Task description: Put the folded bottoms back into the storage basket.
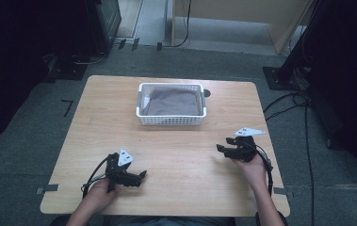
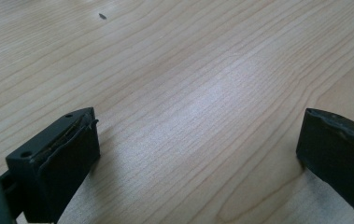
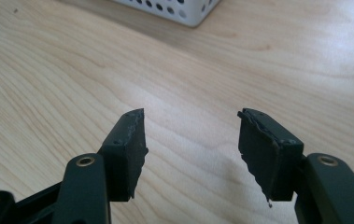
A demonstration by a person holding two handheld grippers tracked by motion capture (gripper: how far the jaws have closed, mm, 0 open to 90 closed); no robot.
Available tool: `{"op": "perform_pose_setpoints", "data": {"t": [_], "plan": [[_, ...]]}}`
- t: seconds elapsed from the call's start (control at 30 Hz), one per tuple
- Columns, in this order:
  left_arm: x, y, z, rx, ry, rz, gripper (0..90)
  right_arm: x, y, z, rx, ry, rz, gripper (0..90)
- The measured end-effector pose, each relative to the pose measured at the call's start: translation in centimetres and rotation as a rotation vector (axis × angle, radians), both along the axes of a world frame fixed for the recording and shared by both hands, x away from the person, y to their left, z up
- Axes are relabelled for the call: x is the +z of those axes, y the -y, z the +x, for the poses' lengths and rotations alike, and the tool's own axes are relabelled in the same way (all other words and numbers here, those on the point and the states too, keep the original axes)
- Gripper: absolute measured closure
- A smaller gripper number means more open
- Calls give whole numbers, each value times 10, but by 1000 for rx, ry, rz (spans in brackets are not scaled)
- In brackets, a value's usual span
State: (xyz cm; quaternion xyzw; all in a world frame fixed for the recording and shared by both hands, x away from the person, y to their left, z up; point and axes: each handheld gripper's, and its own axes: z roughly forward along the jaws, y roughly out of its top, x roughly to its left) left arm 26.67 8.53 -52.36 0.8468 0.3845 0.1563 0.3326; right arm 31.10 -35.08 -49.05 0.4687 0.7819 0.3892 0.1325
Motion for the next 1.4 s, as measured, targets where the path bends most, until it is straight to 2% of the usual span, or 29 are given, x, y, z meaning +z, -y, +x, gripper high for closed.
{"op": "perform_pose_setpoints", "data": {"t": [0.27, 0.4, 0.43, 0.63, 0.8, 0.9, 1.4], "plan": [[0, 0, 0, 0, 0, 0, 0, -11, 2, -4, -5, -13, -16, 416], [0, 0, 0, -1, 0, 1, 0, -19, 3, -2, -10, -42, -35, 426], [0, 0, 0, 0, 0, 1, 0, -21, 2, -2, -5, -32, -65, 428], [0, 0, 0, -1, 0, 3, 0, -26, 2, -4, -8, -8, -81, 431], [0, 0, 0, 0, 0, 1, 0, -31, 0, -3, -11, 56, -117, 371], [0, 0, 0, -1, 0, 3, 0, -36, -1, -1, -11, 94, -99, 330], [0, 0, 0, -2, 0, 3, 0, -36, -4, 1, -38, 81, -106, 262]]}}
